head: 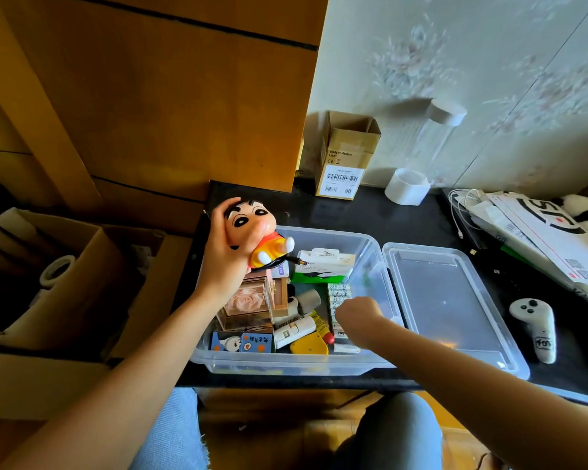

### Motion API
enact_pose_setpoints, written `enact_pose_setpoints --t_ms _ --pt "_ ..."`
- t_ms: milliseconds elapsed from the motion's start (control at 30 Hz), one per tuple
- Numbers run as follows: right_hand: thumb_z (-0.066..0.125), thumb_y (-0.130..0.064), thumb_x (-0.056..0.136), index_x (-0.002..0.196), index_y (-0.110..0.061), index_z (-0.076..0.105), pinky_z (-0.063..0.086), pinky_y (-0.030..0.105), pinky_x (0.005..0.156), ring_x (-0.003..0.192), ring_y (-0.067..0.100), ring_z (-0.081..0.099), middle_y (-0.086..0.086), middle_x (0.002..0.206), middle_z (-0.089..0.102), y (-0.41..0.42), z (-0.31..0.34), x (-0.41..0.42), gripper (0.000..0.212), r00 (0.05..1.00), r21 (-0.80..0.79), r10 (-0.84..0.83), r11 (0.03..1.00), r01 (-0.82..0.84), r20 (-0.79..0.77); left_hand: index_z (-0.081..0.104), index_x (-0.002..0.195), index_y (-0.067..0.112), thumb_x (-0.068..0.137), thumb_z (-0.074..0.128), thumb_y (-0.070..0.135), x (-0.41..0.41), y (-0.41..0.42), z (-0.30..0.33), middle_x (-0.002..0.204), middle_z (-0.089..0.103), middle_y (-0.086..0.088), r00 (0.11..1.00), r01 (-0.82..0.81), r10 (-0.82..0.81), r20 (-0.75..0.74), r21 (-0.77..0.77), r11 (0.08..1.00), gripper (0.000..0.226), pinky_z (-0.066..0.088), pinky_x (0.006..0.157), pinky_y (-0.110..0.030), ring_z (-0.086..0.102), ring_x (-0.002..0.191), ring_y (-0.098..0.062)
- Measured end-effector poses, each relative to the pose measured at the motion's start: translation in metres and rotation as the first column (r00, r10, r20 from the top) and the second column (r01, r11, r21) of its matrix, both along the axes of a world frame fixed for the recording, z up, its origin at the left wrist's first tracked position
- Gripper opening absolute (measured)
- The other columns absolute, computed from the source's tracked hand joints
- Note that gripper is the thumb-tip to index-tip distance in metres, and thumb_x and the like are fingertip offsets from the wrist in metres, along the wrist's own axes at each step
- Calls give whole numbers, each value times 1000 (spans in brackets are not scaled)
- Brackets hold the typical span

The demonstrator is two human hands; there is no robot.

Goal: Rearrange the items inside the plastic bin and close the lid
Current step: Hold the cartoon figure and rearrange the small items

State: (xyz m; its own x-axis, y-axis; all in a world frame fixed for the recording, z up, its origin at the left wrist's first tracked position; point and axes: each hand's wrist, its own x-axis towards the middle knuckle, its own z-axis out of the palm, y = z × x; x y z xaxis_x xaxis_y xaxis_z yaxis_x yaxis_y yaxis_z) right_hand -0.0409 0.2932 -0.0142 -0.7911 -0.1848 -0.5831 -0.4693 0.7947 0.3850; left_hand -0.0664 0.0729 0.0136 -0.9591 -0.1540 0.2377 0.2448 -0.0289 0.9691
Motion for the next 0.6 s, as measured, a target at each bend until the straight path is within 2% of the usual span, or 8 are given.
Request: enact_pose_setpoints --t_ms 33,67,133,233,467,533,600 --pt "55 -8 89 114 -6 57 41 25 67 83 17 54 1 74 47 -1 0 -2 25 1000 0 4 1000 -4 7 41 127 30 77 65 46 0 0 0 115 53 16 1000 -1 1 -1 1 1000 58 49 64 -9 59 96 9" --pt "59 -16 89 116 -5 56 42 26 69 86 18 55 2 79 51 -2 0 -3 29 1000 -8 4 1000 -3 27 41 127 30 77 65 46 0 0 0 115 53 16 1000 -1 1 -2 2 1000 58 49 64 -8 59 96 9" --pt "66 -31 85 118 -7 55 44 27 71 91 19 58 4 96 58 -4 -3 -4 43 996 -8 -6 1000 7 84 41 127 30 74 64 51 1 0 1 115 53 17 1000 1 -1 -5 1 1000 62 49 64 -9 59 96 9" --pt "69 -32 83 118 -8 57 45 28 69 92 20 60 3 98 58 -2 -9 -4 44 998 -20 1 1000 0 65 41 128 30 73 64 54 0 0 1 116 53 15 1000 2 -2 -1 -1 1000 64 49 65 -10 59 98 7" --pt "74 -27 79 125 -8 52 49 31 83 109 26 59 6 120 59 -1 -13 -11 54 992 -16 -112 993 113 63 41 128 29 79 64 40 -1 0 -1 117 53 13 1000 7 -7 -1 -1 1000 56 49 65 -9 59 98 7" --pt "73 -26 80 119 -6 54 49 31 79 103 26 60 6 110 60 -3 -6 -17 48 986 -81 -149 985 155 75 41 129 28 79 64 40 -1 1 -1 117 53 13 1000 6 -6 -3 2 1000 56 49 66 -9 59 99 6" --pt "64 -19 84 103 -3 62 49 26 65 85 23 60 4 85 60 -8 1 -26 24 980 -258 -194 946 197 39 41 128 27 79 64 40 -1 1 -1 116 54 13 1000 5 -5 -2 7 1000 56 50 67 -10 59 99 5"
